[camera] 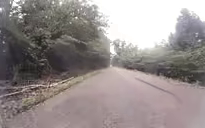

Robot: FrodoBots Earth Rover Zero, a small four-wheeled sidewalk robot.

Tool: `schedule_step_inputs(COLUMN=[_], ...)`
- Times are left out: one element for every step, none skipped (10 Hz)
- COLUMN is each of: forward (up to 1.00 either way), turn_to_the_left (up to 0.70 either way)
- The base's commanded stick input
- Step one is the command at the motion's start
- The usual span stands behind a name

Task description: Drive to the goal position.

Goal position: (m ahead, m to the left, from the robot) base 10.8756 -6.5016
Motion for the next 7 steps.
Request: schedule_step_inputs(forward=[0.7,0.7,0.7,0.7,0.7,0.7,0.7], turn_to_the_left=[0.0,0.0,0.0,0.0,0.0,0.0,0.0])
